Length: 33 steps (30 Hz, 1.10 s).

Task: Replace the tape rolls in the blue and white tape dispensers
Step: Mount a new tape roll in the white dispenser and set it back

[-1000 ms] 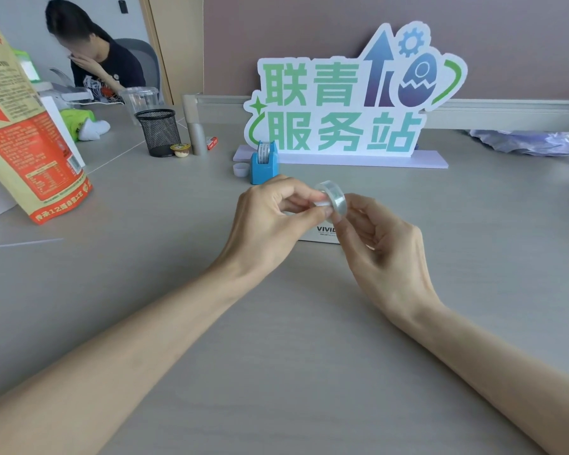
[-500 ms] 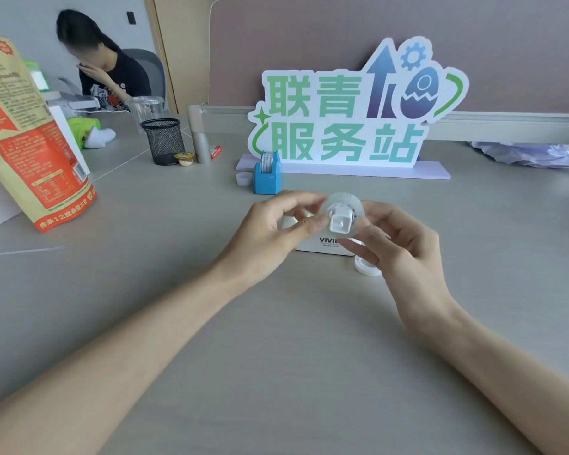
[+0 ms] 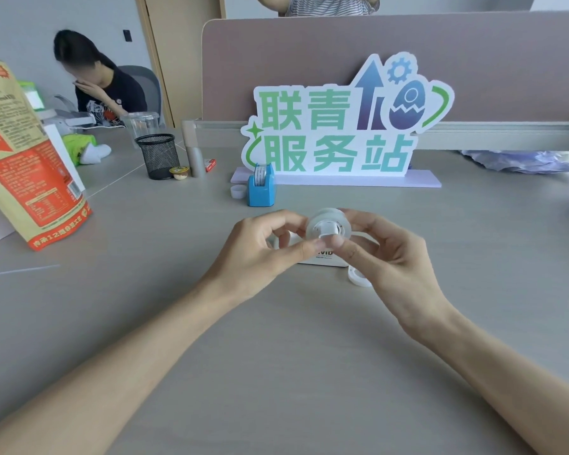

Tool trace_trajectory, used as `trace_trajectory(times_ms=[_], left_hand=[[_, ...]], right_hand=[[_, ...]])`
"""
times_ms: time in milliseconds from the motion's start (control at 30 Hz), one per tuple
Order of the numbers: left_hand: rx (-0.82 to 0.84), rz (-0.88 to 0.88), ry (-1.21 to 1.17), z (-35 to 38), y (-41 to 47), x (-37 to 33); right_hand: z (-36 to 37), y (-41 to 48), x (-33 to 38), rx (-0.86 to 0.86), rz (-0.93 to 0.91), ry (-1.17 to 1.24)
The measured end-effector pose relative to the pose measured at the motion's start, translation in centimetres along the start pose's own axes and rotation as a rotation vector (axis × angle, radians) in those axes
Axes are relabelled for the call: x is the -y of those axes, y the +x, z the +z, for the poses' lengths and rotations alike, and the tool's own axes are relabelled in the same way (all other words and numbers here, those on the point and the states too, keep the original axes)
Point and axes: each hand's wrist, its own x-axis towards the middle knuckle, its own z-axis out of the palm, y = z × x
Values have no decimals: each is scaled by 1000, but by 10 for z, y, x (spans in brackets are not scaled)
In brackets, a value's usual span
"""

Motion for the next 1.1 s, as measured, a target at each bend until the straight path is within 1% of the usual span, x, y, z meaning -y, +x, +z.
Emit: trace_trajectory(times_ms=[100, 500, 833, 1100], left_hand=[[-9, 24, 53, 0, -1, -2], [-64, 83, 114, 3, -5, -10], [-80, 62, 133, 4, -5, -8], [-132, 92, 202, 8, -2, -3]], right_hand=[[-1, 2, 0, -13, -2, -13], [2, 4, -2, -71, -11, -33], [4, 7, -7, -91, -51, -42], [3, 7, -11, -115, -69, -65]])
